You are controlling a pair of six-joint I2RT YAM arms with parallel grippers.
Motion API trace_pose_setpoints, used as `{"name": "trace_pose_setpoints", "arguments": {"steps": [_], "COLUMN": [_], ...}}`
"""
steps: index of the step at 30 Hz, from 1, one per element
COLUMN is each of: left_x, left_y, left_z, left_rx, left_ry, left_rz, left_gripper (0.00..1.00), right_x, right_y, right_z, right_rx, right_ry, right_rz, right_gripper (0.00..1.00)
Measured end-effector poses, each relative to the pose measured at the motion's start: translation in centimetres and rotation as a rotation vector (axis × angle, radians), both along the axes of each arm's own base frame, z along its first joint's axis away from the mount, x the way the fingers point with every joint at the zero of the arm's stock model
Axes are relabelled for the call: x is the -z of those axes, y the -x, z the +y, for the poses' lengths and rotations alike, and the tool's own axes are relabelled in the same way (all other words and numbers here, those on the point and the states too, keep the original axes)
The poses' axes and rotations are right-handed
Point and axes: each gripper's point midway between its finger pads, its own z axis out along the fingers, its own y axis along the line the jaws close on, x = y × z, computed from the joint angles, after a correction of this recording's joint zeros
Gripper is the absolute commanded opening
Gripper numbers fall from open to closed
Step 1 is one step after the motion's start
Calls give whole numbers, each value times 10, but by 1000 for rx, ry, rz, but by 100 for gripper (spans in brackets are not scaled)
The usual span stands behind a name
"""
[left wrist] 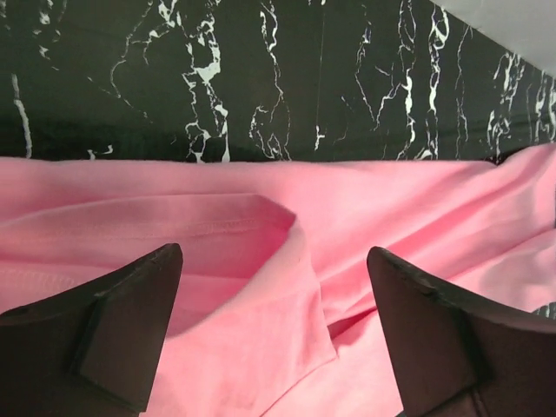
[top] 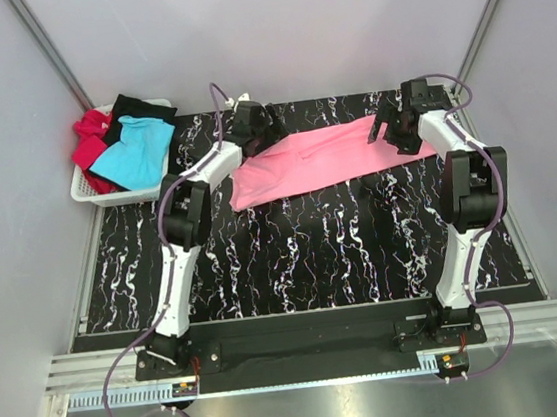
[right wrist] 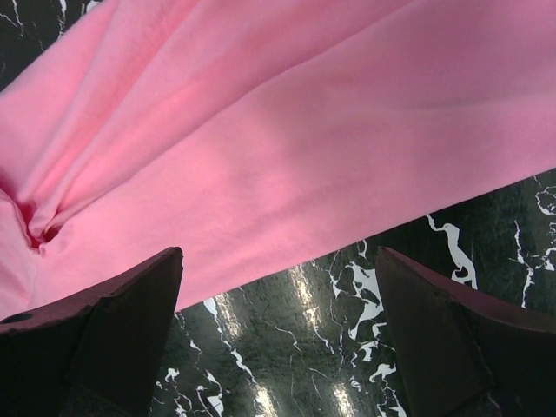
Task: Fold and stack the t-shirts
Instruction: Fold the tshirt
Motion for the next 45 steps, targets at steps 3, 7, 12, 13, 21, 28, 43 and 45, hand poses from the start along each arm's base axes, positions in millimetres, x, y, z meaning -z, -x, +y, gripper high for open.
{"name": "trace_pose_setpoints", "arguments": {"steps": [3, 7, 12, 13, 21, 28, 43, 45], "left_x": [-11, -42, -91, -90, 1, 28, 34, 34], "left_y": [10, 55, 84, 85, 85, 90, 83, 82], "left_z": [10, 40, 53, 53, 45, 51, 91, 98], "left_rx": [20, -3, -73, -83, -153, -259, -380, -383], "left_ry": [-61, -93, 7, 24, 33, 35, -25, -37], "left_rz": [-6, 21, -21, -19, 171, 250, 271, 271], "left_gripper": [97, 97, 94, 92, 91, 93, 94, 94], "right_x": [3, 2, 3, 3, 11, 41, 54, 59], "right_y": [3, 3, 4, 4, -12, -34, -43, -37], "right_z": [0, 0, 0, 0, -8, -18, -16, -15], "right_rx": [-1, -1, 0, 0, 0, -55, -246, -253], "right_ry": [1, 1, 0, 0, 17, 66, 128, 127], "right_rz": [14, 18, 21, 21, 21, 39, 0, -6], "right_gripper": [100, 100, 100, 100, 100, 100, 100, 100]}}
